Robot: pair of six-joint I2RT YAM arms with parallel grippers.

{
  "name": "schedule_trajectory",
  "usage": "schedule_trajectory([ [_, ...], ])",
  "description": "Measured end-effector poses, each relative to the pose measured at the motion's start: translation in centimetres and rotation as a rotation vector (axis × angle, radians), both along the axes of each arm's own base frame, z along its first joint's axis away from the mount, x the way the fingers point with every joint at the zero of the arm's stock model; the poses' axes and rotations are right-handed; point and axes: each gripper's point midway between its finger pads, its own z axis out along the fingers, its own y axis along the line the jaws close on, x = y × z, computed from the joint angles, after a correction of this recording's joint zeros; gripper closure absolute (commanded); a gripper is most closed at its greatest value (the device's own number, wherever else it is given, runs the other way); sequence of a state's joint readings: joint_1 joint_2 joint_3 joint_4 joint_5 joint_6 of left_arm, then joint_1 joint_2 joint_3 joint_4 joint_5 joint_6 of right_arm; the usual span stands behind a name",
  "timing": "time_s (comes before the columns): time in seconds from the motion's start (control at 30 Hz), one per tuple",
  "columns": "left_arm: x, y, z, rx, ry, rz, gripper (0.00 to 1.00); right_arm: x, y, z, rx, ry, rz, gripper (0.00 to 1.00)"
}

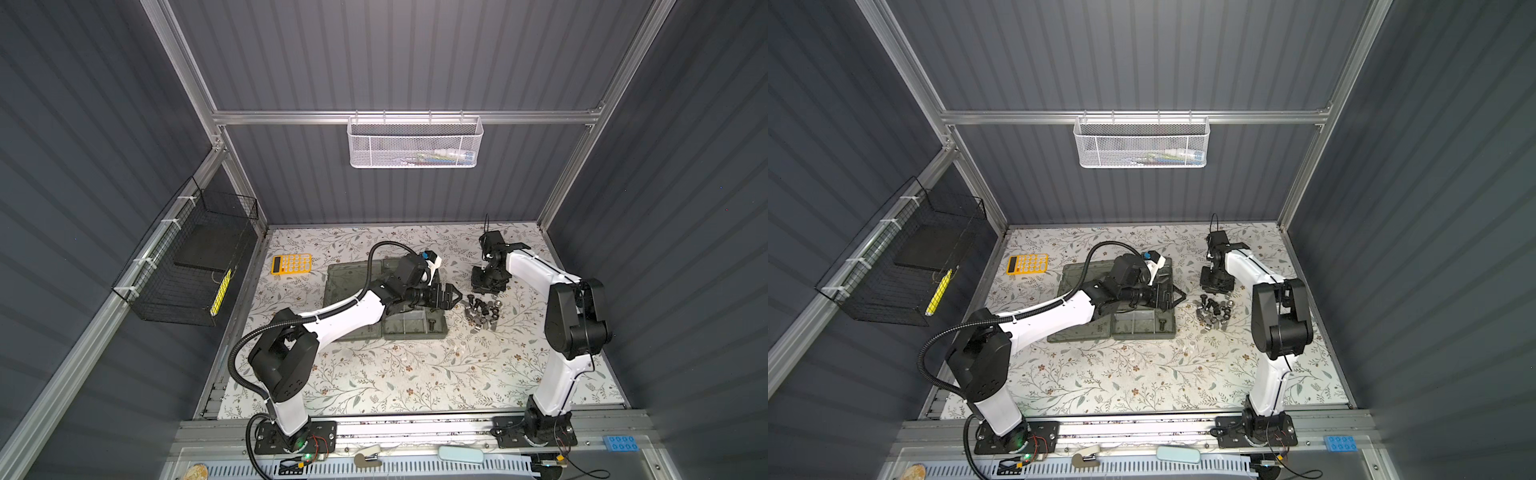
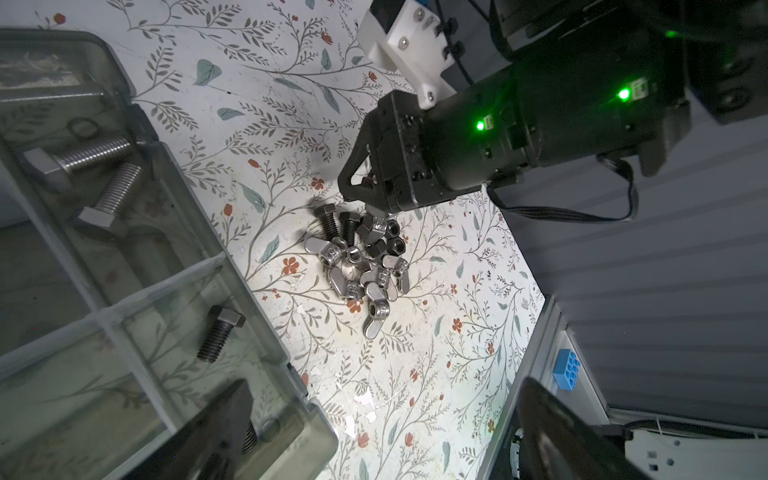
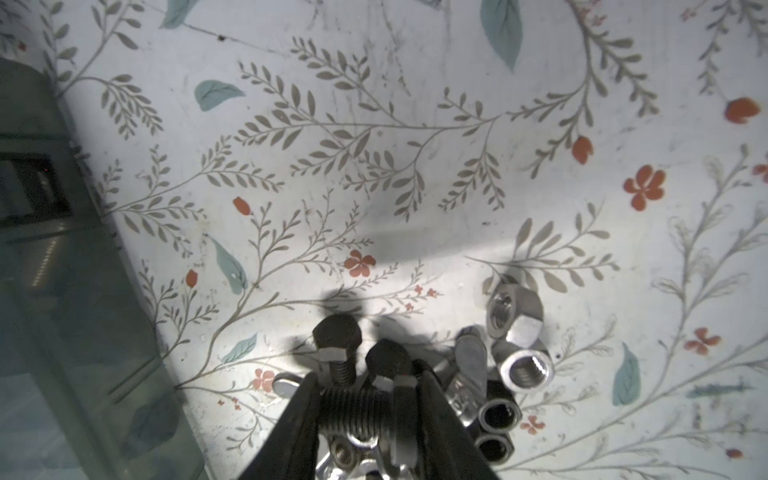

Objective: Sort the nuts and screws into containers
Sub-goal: 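Lower the right gripper and grasp a black bolt in the pile, then carry the black bolt to the organizer compartment and release it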

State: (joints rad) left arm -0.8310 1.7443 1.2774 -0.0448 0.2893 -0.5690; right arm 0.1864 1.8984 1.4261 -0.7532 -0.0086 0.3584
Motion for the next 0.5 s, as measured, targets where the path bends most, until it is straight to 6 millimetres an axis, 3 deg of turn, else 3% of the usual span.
schedule_trajectory([
  [0.27,0.2,2.3,0.7,-0.014,0.007,0.044,0.00,-0.3,3.4,2.6,0.057,-0.050,0.052,0.63],
  [0.5,-0.1,4.5,1.1,-0.031,0.015,0.084,0.00,-1.3,7.2,3.6,0.094,-0.057,0.116,0.63],
])
